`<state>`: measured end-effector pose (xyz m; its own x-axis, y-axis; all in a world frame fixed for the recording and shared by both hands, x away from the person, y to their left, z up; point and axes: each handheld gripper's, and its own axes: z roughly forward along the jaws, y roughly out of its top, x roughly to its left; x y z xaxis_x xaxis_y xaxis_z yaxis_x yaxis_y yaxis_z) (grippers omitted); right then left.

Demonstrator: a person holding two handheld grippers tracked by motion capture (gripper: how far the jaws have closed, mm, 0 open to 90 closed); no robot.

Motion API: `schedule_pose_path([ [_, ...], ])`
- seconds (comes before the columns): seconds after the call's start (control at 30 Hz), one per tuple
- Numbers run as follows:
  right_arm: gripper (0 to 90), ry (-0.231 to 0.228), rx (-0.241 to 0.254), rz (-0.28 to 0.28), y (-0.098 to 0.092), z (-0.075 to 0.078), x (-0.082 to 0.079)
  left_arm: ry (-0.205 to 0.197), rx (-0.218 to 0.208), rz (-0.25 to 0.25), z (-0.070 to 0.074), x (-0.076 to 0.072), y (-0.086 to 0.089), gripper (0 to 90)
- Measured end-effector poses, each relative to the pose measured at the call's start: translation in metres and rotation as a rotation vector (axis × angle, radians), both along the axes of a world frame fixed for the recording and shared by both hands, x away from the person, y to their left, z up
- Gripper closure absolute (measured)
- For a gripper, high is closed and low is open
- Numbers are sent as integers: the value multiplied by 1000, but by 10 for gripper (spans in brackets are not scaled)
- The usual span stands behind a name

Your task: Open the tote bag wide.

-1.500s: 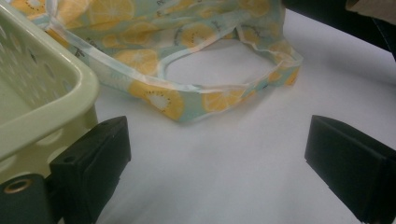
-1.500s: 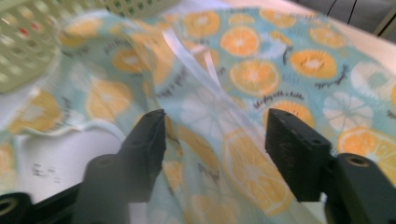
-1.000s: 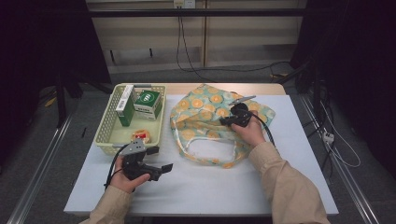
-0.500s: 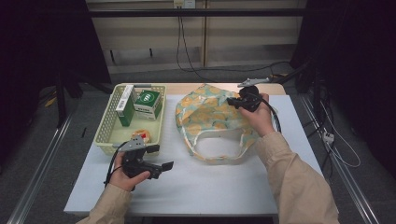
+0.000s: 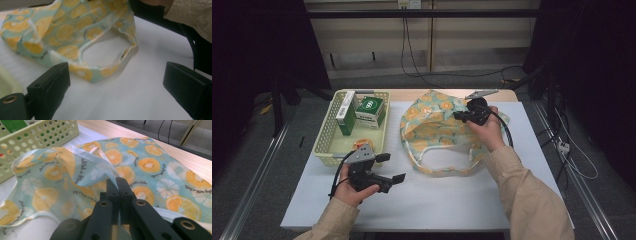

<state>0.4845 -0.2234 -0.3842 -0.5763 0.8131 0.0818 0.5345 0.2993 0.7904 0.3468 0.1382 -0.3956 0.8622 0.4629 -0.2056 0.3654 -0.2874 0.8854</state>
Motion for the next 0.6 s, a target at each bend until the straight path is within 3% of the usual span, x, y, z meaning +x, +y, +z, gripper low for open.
schedule_pose_path([
  [0.1,900,5,4,2,2,0,-2,-3,-11,-2,0,6,-13,74],
  [0.13,900,9,12,3,2,0,-3,-4,-20,-4,-2,15,-29,74],
  [0.17,900,8,12,5,3,-1,-4,-4,-20,-4,-2,15,-29,74],
  [0.27,900,18,18,1,4,-3,-6,-18,-34,-6,-11,34,-56,93],
  [0.4,900,28,33,-5,6,-3,-8,-46,24,-12,-28,63,-93,117],
  [0.43,900,29,36,-3,7,-3,-8,-35,64,-5,-39,77,-105,142],
  [0.47,900,30,29,-4,8,-3,-8,-35,64,-5,-39,77,-105,163],
  [0.5,900,34,32,-5,9,-2,-8,-29,110,-4,-44,85,-110,162],
  [0.6,900,37,35,3,12,-1,-8,-26,167,22,-52,102,-122,211],
])
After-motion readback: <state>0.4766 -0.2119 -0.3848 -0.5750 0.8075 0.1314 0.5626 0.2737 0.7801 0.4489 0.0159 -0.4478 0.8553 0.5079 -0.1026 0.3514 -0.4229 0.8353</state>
